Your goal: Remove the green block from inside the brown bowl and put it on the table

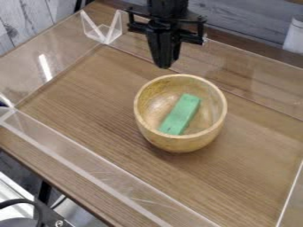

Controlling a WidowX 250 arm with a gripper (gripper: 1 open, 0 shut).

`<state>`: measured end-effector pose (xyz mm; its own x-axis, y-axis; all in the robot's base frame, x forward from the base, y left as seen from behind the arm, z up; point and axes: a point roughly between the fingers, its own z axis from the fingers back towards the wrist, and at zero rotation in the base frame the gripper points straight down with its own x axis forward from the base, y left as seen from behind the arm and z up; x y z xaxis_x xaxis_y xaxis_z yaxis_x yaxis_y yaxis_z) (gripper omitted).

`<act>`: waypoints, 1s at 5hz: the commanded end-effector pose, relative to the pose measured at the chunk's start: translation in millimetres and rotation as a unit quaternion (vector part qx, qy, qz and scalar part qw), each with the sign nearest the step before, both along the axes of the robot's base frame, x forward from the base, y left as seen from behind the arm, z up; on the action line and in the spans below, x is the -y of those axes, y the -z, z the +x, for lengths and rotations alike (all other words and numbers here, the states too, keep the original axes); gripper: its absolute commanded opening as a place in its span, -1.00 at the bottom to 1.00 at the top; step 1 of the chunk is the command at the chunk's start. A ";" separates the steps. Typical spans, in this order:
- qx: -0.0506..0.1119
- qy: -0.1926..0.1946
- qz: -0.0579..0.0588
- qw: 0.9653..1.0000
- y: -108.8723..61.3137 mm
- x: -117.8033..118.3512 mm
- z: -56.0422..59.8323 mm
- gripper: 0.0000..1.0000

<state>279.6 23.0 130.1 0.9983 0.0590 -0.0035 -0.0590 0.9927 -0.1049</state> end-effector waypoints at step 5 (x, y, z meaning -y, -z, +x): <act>0.010 0.044 0.007 0.999 30.2 21.6 -4.4 1.00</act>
<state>269.9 0.9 91.1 0.9996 -0.0225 -0.0190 0.0205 0.9950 -0.0977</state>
